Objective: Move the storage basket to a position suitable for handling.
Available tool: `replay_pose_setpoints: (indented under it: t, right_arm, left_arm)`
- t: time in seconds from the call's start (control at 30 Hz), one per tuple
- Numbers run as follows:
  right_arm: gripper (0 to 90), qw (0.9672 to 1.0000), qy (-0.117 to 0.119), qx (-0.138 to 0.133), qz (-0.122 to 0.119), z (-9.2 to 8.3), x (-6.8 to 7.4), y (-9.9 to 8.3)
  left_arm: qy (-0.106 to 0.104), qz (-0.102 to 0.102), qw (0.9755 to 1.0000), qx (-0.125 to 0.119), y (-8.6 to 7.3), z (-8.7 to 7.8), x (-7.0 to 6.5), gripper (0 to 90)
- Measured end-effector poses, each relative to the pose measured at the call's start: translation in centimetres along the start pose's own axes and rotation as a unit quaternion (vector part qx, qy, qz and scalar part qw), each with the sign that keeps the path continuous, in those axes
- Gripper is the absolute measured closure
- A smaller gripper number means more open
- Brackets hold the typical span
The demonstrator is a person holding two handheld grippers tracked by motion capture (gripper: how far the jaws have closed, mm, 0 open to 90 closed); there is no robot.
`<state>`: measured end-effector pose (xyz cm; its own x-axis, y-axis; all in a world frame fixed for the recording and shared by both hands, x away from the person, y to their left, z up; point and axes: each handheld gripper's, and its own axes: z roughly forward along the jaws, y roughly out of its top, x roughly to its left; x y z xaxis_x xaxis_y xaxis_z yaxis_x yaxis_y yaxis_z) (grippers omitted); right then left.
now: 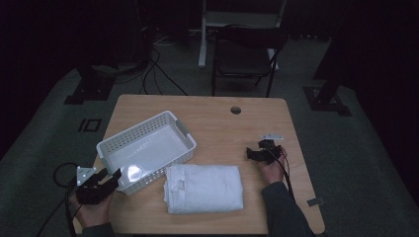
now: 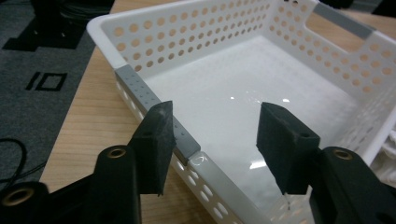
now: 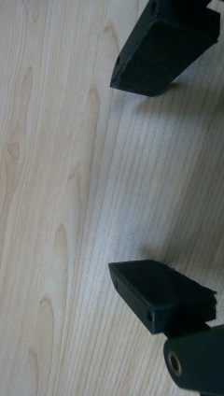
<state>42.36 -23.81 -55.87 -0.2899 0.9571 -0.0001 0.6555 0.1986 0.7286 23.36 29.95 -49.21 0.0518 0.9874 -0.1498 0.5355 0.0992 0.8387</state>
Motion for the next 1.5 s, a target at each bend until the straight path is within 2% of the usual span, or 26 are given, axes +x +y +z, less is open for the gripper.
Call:
replay_pose_setpoints:
  t: [0.07, 0.17, 0.3, 0.43, 0.6, 0.67, 0.73, 0.77, 0.87, 1.0, 1.17, 1.23, 1.27, 1.3, 1.43, 1.5]
  right_arm:
    - [10.5, 1.0000, -0.001, 0.000, 0.001, 0.0, 0.0, 0.0]
    - [10.5, 1.0000, -0.002, 0.000, 0.002, 0.0, 0.0, 0.0]
    - [10.5, 1.0000, -0.002, 0.000, 0.002, 0.0, 0.0, 0.0]
    - [10.6, 1.0000, -0.002, 0.000, 0.002, 0.0, 0.0, 0.0]
    - [10.6, 1.0000, -0.003, 0.000, 0.004, 0.0, 0.1, 0.0]
    - [10.6, 1.0000, -0.003, 0.000, 0.004, -0.1, 0.1, -0.1]
    - [10.5, 1.0000, -0.003, 0.000, 0.003, -0.1, 0.1, -0.1]
    - [10.5, 1.0000, -0.003, 0.000, 0.003, -0.1, 0.1, -0.1]
    - [10.6, 1.0000, -0.003, 0.000, 0.003, -0.1, 0.1, -0.1]
    - [12.8, 1.0000, -0.004, -0.001, 0.004, -0.1, 0.1, -0.1]
    - [28.8, 0.9997, -0.015, -0.008, 0.016, -0.6, -0.1, -0.3]
    - [31.1, 0.9997, -0.016, -0.008, 0.016, -0.7, -0.2, -0.3]
    - [37.2, 0.9997, -0.017, -0.008, 0.018, -0.9, -0.3, -0.3]
    - [39.5, 0.9997, -0.017, -0.007, 0.018, -0.9, -0.4, -0.3]
    - [42.9, 0.9997, -0.015, -0.008, 0.017, -1.2, -0.4, -0.3]
    - [44.8, 0.9997, -0.008, -0.019, 0.011, -1.7, -0.3, 0.0]
  left_arm:
    - [0.005, 0.003, 1.0000, 0.002, 0.0, -0.1, -0.1, 47.7]
    - [0.034, 0.011, 0.9993, 0.010, -0.3, -0.1, -0.5, 49.1]
    - [0.036, 0.016, 0.9990, 0.022, -0.5, 0.3, -0.8, 47.9]
    - [0.034, 0.006, 0.9992, 0.021, -0.4, 0.4, -0.7, 51.8]
    - [0.034, 0.008, 0.9992, 0.020, -0.4, 0.7, -0.9, 53.4]
    - [0.056, 0.011, 0.9980, 0.025, -0.5, 0.8, -1.1, 53.6]
    - [0.061, 0.013, 0.9977, 0.026, -0.6, 0.8, -1.2, 52.5]
    - [0.050, 0.012, 0.9981, 0.033, -0.5, 0.9, -1.2, 53.0]
    - [0.050, 0.009, 0.9982, 0.031, -0.5, 1.2, -1.2, 52.6]
    - [0.038, 0.007, 0.9987, 0.032, -0.1, 1.7, -1.0, 54.7]
    - [0.025, 0.011, 0.9991, 0.033, 0.5, 2.6, -1.3, 54.6]
    - [0.017, 0.018, 0.9991, 0.035, 0.8, 3.1, -1.5, 54.5]
    - [0.011, 0.025, 0.9989, 0.039, 1.2, 3.8, -1.8, 54.6]
    - [0.011, 0.025, 0.9989, 0.039, 1.2, 3.8, -1.8, 54.6]
    - [0.003, 0.046, 0.9979, 0.045, 2.2, 5.3, -2.5, 55.1]
    - [-0.003, 0.058, 0.9972, 0.048, 2.6, 6.0, -2.9, 55.2]
